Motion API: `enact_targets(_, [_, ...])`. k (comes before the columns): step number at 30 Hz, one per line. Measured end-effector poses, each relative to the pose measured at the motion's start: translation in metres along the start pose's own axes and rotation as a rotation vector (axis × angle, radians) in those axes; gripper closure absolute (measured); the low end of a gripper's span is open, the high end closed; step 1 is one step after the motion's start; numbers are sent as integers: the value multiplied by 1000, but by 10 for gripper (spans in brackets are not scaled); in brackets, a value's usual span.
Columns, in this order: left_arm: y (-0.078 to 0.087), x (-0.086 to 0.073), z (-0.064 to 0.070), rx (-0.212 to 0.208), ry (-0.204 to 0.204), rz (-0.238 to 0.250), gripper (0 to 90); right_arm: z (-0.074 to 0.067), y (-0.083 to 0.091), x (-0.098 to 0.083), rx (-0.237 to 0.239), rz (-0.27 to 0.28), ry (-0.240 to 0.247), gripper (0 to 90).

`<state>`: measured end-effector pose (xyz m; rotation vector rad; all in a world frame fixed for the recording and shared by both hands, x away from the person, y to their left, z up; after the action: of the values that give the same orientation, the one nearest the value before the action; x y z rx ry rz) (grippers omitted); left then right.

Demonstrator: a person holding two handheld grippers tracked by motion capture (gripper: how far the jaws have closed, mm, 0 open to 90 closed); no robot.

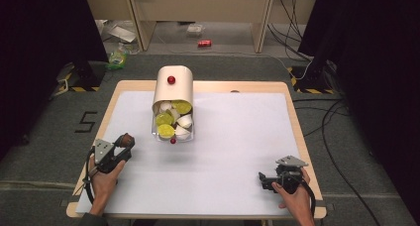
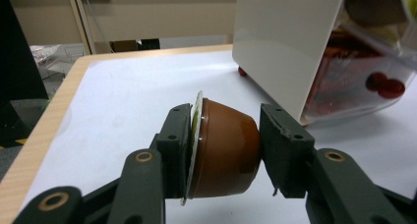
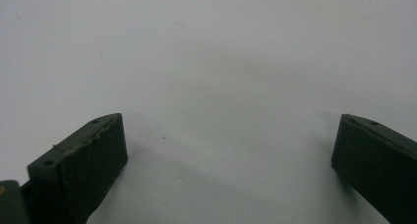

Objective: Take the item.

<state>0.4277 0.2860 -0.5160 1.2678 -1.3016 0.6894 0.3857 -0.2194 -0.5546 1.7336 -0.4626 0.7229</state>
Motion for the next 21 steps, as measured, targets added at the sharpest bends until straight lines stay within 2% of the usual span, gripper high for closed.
enact_targets(6, [-1, -2, 1, -5, -8, -14, 564, 0, 0, 0, 0, 0, 0, 7])
enact_targets(8, [-4, -7, 1, -7, 3, -27, 564, 0, 0, 0, 0, 0, 0, 7])
enact_targets(15, [-4, -7, 1, 1, 2, -34, 563, 0, 0, 0, 0, 1, 1, 7])
enact_targets(21, [-5, -7, -1, 0, 16, -38, 549, 0, 0, 0, 0, 0, 1, 7])
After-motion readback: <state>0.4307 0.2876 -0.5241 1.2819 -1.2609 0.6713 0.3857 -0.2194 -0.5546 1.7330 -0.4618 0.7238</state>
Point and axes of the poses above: each handheld gripper's, and its own axes: y roughly backward along the jaws, x roughly out of its top, z roughly to its right, the point moved 8 cm from there along -y, roughly forward along the jaws, and after that the axes turned 14 degrees about -y, right-handed, at the moved point
